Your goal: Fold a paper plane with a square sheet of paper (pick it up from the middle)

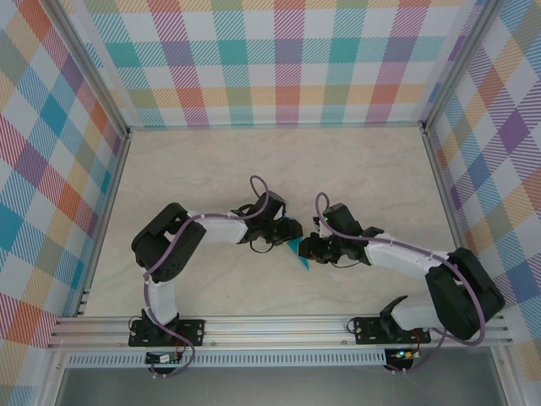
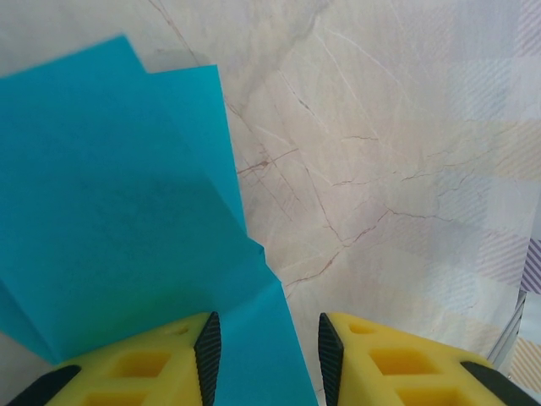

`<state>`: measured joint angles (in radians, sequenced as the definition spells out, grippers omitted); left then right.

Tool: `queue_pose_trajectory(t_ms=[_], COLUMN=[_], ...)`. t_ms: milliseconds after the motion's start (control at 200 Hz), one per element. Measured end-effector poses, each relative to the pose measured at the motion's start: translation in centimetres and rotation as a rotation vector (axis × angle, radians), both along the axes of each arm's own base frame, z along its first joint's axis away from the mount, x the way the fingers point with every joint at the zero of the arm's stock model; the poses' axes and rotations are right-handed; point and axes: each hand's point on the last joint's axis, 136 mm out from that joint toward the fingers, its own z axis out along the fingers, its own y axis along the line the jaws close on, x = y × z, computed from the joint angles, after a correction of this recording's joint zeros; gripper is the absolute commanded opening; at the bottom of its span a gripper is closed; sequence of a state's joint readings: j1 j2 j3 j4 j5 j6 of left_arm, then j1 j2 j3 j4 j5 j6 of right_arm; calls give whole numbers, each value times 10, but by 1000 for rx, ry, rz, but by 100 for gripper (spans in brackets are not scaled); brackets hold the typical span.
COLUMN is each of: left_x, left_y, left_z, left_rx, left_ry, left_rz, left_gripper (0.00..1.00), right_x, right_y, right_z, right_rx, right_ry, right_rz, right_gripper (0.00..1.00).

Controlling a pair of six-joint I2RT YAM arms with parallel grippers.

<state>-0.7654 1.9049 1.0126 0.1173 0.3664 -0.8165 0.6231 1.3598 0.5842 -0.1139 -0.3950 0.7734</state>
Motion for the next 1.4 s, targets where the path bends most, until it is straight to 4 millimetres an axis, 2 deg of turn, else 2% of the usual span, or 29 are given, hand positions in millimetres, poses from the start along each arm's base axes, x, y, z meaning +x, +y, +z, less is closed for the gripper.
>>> queue_pose_trajectory(t_ms=[135,230,420,575,645,850,1035,1175,1400], left_x=[0,0,0,0,0,0,-1,-2,-2], left_y=[0,0,0,0,0,0,1,1,1], left_z=[0,0,0,0,0,1,0,0,0], left_rx=[1,2,5,6,5,7,13,13,13], left_ry=[1,1,2,3,3,5,10,16,14], left_rz=[0,-1,-2,-2,-3,-2,-2,-6,-11], left_gripper=[38,38,38,38,38,38,38,38,37], right_x=[2,6,10,10,9,4,9,8,7], right_y=[6,9,13,16,19,24,14,8,7], right_z=[-17,-20,-13,8,10,-12,-25,-43,-46], right_rx=[-13,-13,1,37,47,4,-61,-103,-78], right_ry=[59,74,57,11,6,52,49,74,71], right_rz=[3,3,3,11,23,41,3,-12,-15], right_gripper=[17,17,17,17,16,13,13,13,12])
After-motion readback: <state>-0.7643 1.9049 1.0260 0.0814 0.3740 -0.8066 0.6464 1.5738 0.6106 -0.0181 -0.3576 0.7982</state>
